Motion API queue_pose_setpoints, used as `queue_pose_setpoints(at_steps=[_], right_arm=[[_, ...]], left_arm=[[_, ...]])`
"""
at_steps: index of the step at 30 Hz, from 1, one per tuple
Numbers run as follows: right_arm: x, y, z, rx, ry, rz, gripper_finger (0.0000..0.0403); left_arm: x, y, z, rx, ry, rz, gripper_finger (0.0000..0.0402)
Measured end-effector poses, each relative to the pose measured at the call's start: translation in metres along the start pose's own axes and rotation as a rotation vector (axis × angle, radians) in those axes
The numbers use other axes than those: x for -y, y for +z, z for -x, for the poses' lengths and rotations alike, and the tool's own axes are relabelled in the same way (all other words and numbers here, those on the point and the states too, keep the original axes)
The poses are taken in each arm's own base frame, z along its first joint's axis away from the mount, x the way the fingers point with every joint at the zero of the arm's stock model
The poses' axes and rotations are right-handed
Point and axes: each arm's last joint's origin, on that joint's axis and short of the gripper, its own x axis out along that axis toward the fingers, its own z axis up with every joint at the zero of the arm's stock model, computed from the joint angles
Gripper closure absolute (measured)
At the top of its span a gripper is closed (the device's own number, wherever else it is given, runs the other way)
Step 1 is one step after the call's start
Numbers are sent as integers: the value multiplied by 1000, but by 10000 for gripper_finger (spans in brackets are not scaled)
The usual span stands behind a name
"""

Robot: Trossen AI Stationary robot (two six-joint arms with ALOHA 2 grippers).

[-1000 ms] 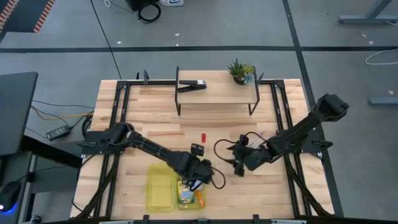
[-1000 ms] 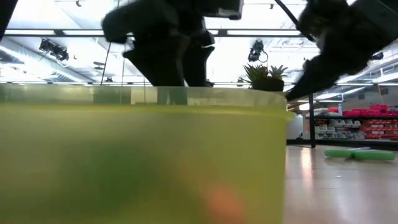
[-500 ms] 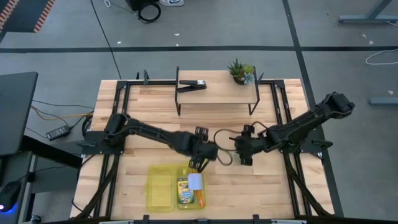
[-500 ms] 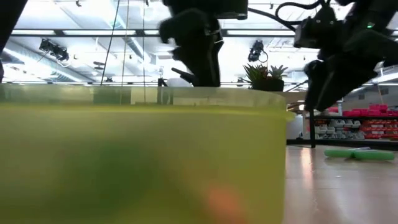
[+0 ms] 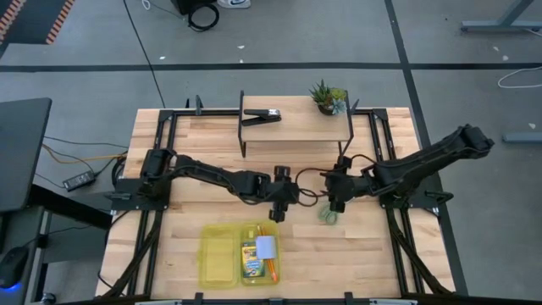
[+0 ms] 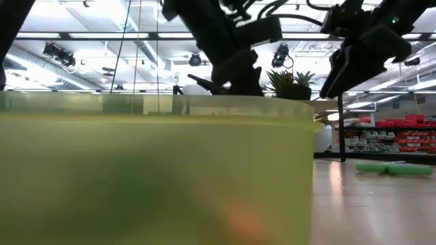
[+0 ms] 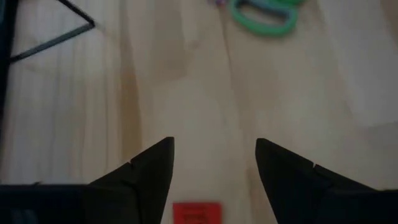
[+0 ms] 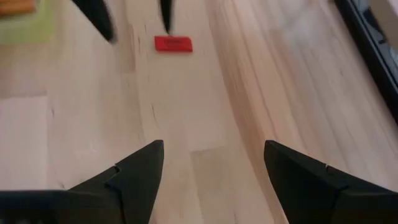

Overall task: Pack school essentials
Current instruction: Put the green scissors into the yellow supply box

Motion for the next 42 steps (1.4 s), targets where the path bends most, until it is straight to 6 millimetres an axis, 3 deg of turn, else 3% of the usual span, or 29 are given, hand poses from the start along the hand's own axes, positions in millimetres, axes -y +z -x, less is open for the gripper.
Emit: queue_pose_setpoints(at_steps=[5,10,13,17,20,24,34,42], right_arm=[[2,6,7,79,24,-48,118],[10,19,8,79,135,-210,118],[14,31,15,44,263,-342,118],[20,53,41,-1,354,-379,118],[25,64,58,-37,356,-339,118],[26,74,68,-48,406,-239,118],[-9,72,25,-235,395,-108,118],[-13,70,-1,-310,331,-53,118]], left_arm=[[-8,0,-5,68,-24,8,182],[-24,7,3,157,-70,242,196],[-39,15,22,220,-71,468,205],[-51,29,66,336,-102,669,218],[-54,35,96,400,-130,711,226],[-55,37,118,430,-150,720,234],[-66,33,156,457,-160,765,248],[-71,12,177,318,-71,605,267]])
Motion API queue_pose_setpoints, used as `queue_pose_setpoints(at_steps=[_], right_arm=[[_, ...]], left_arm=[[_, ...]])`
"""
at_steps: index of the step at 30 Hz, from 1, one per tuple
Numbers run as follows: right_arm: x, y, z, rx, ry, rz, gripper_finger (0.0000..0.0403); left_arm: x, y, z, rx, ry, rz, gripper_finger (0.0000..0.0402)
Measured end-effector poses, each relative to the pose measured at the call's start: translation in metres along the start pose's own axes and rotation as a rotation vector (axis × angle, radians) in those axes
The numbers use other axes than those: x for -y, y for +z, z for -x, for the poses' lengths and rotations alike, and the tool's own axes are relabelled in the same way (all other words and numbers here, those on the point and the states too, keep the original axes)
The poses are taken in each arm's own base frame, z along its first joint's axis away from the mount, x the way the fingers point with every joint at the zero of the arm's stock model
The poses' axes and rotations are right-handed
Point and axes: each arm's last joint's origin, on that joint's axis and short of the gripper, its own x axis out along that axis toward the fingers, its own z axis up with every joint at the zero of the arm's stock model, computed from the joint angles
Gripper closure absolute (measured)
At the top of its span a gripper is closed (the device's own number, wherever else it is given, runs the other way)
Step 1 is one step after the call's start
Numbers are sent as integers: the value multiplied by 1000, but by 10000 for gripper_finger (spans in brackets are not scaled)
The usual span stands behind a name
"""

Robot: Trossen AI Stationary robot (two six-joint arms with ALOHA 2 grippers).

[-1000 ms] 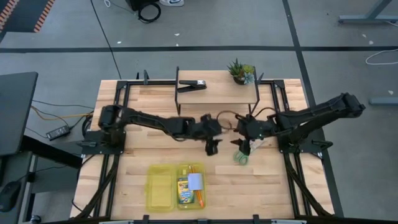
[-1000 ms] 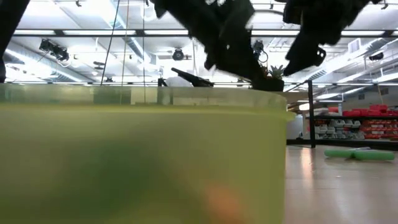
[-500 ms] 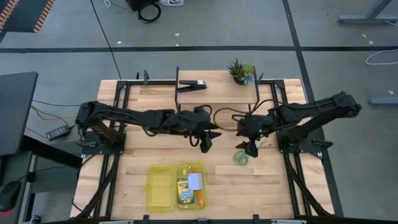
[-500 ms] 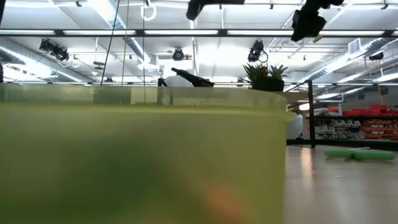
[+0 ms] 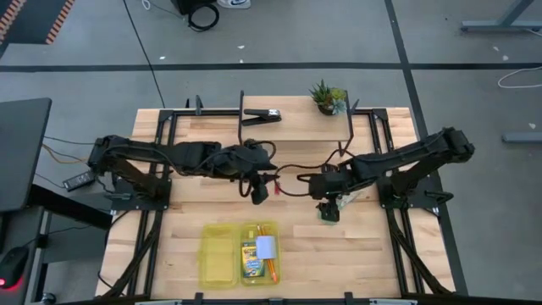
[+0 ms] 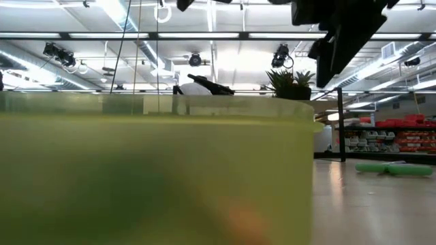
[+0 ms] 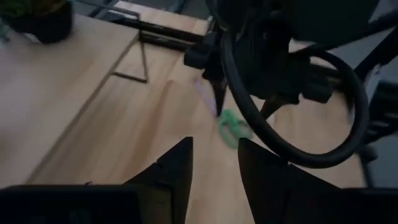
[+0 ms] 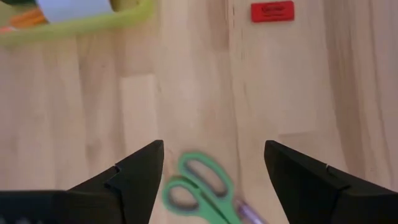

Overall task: Pack school essentials
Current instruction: Put the green scissors into the yellow supply box

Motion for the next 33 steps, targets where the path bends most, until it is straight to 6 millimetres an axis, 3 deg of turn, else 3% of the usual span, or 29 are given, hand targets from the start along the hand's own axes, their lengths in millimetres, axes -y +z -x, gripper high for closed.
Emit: queue_pose_setpoints(at_steps=[5,13,19,25,33], right_arm=[[2,0,-11,-63,-20,125,118],[1,-4,-36,-177,-27,326,118],[6,-28,-67,-294,-1,366,118],[6,-49,-76,-357,14,436,118],[-4,-65,-90,-303,57,608,118]], left_arm=[[-7,-14,7,-35,24,-86,281],[-25,-63,12,-72,42,-63,300],[-37,-89,27,-13,25,58,313],[-47,-98,54,64,5,157,326],[-57,-103,81,138,25,198,335]])
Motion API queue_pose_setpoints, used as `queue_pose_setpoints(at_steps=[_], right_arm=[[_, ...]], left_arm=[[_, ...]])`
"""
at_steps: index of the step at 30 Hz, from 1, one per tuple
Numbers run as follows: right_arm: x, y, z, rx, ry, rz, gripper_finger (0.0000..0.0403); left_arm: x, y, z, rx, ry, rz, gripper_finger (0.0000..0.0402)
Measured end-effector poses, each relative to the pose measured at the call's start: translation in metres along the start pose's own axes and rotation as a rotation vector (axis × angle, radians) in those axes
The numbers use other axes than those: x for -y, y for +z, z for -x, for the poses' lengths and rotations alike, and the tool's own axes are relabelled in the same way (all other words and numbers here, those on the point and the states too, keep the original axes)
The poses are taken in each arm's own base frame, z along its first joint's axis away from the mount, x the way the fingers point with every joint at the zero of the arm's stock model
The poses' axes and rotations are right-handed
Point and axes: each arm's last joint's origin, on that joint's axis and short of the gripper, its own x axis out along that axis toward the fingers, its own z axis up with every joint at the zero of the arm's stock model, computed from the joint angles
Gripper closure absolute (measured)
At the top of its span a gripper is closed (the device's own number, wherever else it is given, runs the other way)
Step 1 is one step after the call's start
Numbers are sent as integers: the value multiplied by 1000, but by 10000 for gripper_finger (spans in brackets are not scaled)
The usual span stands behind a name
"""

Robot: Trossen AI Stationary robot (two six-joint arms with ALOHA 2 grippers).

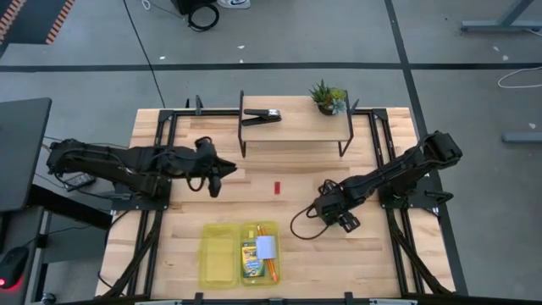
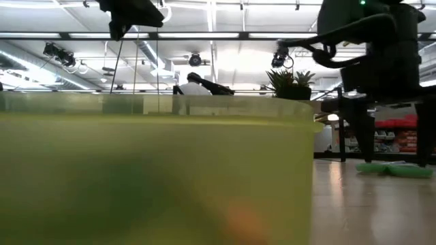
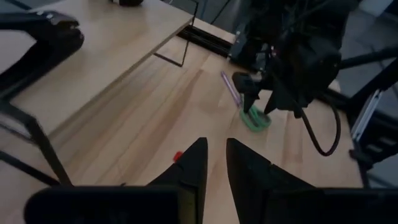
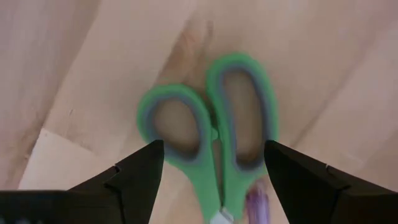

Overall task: Pack school essentials
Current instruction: Put the green scissors into the yellow supply box

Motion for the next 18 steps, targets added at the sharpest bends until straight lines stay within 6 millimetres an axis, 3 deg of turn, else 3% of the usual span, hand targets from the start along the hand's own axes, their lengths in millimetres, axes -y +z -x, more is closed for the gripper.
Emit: queue_pose_setpoints(at_steps=[6,18], right_arm=[[-7,4,-3,53,-10,47,118],[-5,17,4,139,-33,59,118]], left_arm=[[-5,-1,11,29,-15,69,336],[-3,-1,12,40,-31,101,345]])
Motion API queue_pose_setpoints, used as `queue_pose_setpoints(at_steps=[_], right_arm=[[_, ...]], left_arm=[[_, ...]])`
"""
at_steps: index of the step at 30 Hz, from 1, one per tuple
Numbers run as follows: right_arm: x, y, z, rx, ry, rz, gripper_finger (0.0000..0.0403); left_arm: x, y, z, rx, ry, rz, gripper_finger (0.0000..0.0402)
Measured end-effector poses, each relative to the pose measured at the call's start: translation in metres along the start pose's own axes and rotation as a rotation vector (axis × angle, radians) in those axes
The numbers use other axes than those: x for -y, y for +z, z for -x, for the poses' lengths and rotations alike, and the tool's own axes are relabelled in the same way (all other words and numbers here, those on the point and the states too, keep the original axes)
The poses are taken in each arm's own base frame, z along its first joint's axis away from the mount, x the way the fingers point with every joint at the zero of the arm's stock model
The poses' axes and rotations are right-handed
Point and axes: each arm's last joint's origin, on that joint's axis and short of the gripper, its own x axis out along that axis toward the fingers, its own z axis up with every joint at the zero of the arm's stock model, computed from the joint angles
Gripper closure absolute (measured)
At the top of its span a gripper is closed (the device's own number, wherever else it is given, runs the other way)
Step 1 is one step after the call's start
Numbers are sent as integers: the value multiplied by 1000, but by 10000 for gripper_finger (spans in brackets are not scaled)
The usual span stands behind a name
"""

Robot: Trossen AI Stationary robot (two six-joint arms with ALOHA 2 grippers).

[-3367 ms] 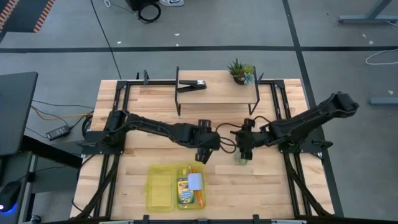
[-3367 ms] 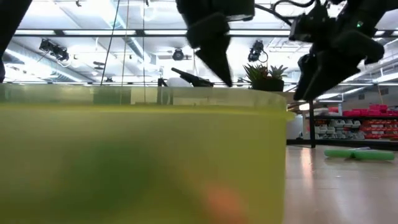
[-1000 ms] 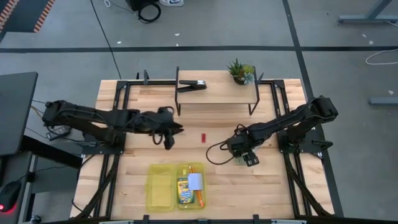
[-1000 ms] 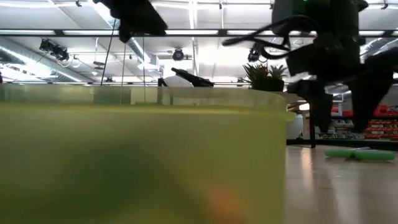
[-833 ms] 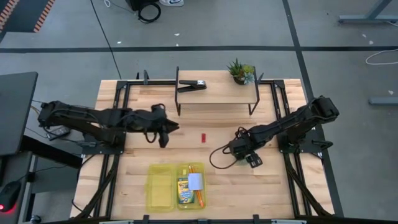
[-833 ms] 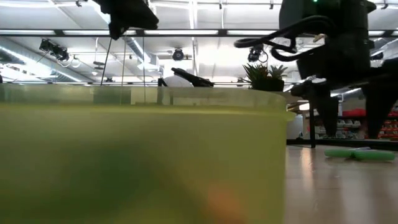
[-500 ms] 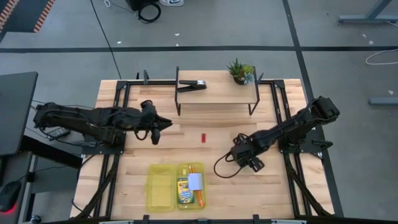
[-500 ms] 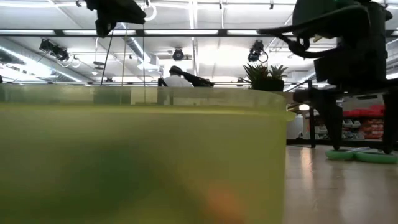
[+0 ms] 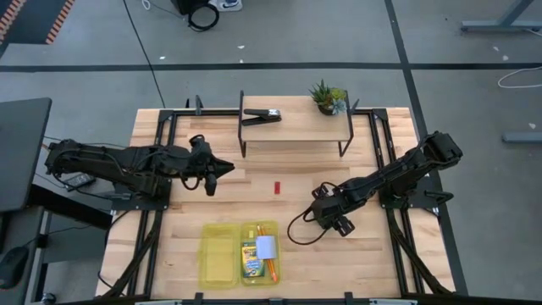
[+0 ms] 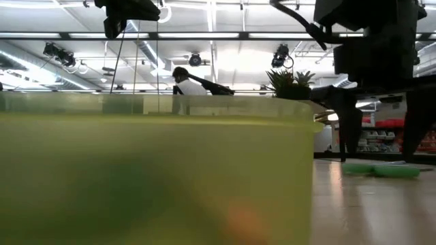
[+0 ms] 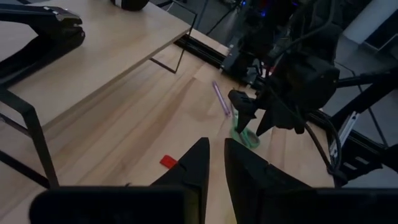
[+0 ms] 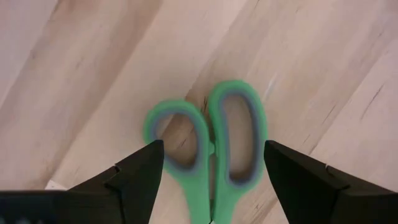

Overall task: Pack school essentials
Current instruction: Put the green scissors into the yellow supply box

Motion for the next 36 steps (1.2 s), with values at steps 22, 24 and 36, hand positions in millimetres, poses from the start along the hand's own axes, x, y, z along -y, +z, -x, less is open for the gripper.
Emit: queue_pose_setpoints(at_steps=[22,24,36], right_arm=[[-1,-3,-9,64,5,-20,235],[-2,-6,-12,66,5,-33,244],[-5,-20,-24,63,25,-73,290]], left_arm=[[0,0,0,-4,-4,3,345],[0,0,0,-4,-4,4,348],[0,0,0,-4,-4,5,343]])
